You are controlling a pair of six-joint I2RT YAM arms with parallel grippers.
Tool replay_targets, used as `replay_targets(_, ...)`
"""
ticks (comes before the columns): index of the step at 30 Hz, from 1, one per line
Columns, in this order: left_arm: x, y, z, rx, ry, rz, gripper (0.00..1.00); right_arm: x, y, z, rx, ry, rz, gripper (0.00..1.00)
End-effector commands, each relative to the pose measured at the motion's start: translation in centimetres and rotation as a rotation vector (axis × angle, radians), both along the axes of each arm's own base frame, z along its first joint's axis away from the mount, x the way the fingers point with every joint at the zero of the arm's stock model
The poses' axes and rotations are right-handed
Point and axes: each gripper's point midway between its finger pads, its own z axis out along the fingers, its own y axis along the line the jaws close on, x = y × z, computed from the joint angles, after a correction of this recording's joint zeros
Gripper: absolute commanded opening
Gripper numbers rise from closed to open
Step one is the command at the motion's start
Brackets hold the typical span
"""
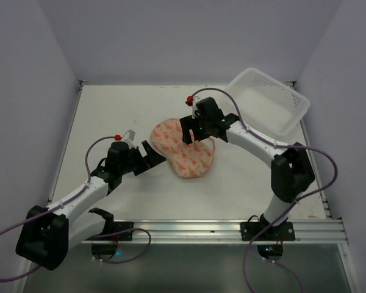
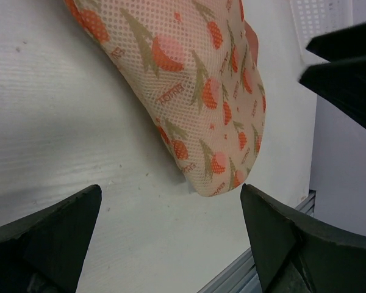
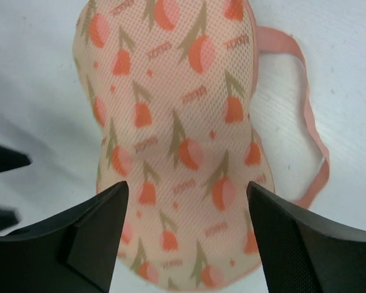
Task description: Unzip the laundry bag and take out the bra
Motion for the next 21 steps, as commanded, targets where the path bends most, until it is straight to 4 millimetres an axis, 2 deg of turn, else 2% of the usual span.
replay_targets(1,1.9,-2.4,1.8,-0.12,-0.086,-0.004,1.0,-2.1,-2.2,7.8,0.146,-0.132,-0.087,0.81)
replay_targets(2,1.9,-3.1,1.6,-0.123,-0.088,-0.017,1.0,-2.7,-2.7,8.4,0.163,-0.142,-0.1,0.88)
replay_targets(4,2.6,-3.8,1.9,-0.152,-0.105,-0.008,1.0,-3.8,-3.9,9.4,0.191,-0.167,-0.146,0.96)
replay_targets(5,2.6,-4.4,1.3,-0.154,-0.093,-0.017,1.0,-5.0,-4.7,10.2,0.233,-0.18,-0.173,0.98)
replay_targets(10,3.4,-5.8,0.4,-0.158,-0.112,-0.006,0.98,-8.5,-6.8,11.1,0.35,-0.203,-0.224,0.99)
replay_targets(12,3.3,-5.9,-0.9,-0.146,-0.091,0.0,0.97,-9.9,-7.5,10.8,0.386,-0.216,-0.224,0.99)
replay_targets(13,3.5,-6.0,-1.3,-0.158,-0.092,0.011,0.95,-10.4,-7.6,9.9,0.399,-0.202,-0.23,0.99)
replay_targets(15,3.3,-6.1,-2.2,-0.163,-0.073,0.014,0.93,-11.5,-7.7,10.5,0.45,-0.213,-0.21,0.99)
replay_targets(17,3.3,-6.5,-3.3,-0.167,-0.055,0.012,0.91,-12.3,-7.6,9.8,0.488,-0.195,-0.2,0.99)
replay_targets(18,3.3,-6.6,-3.3,-0.183,-0.061,0.015,0.88,-12.7,-7.7,10.1,0.512,-0.207,-0.198,0.99)
replay_targets(19,3.1,-6.6,-4.2,-0.179,-0.041,0.017,0.86,-13.0,-7.8,9.2,0.522,-0.193,-0.207,0.99)
replay_targets(21,2.9,-6.9,-4.8,-0.182,-0.034,0.012,0.83,-13.2,-8.0,8.9,0.531,-0.199,-0.21,0.99)
